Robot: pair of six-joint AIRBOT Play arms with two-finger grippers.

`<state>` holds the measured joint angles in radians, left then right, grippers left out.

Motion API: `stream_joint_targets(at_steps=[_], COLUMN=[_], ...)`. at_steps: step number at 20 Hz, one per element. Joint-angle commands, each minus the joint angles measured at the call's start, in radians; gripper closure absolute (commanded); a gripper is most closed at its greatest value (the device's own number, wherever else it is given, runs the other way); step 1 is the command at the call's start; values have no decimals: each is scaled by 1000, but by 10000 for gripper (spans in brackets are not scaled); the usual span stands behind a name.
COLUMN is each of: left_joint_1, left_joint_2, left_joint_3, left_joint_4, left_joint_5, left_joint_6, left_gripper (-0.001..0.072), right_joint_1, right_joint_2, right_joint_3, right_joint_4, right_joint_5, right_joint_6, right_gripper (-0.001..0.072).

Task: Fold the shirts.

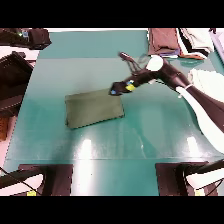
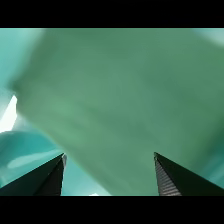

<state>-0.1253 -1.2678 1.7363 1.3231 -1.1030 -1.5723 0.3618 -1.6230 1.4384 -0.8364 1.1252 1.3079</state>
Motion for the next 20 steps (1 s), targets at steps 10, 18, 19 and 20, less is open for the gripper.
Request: stream_joint_targets(at_steps=[10,18,19,20], left_joint_1=[-21,-149,-177,-205], left_joint_2=[-37,-37,-37,-37], left_joint_3=[0,0,0,0], left_joint_4=[-54,-68,-68,-68], left_joint_5=[-14,-2,5,15], left_joint_6=[10,40,46,56], left_gripper=[681,681,681,681], right_joint_1=[67,-42,-107,-173], right_joint_2=[-306,-203,-157,-116], right_joint_3=[23,214,221,229], right_joint_4=[300,118,55,10], right_joint_5=[-104,-142,-119,-90], right_joint_6=[-15,-6,27,39], right_gripper=[254,690,690,690])
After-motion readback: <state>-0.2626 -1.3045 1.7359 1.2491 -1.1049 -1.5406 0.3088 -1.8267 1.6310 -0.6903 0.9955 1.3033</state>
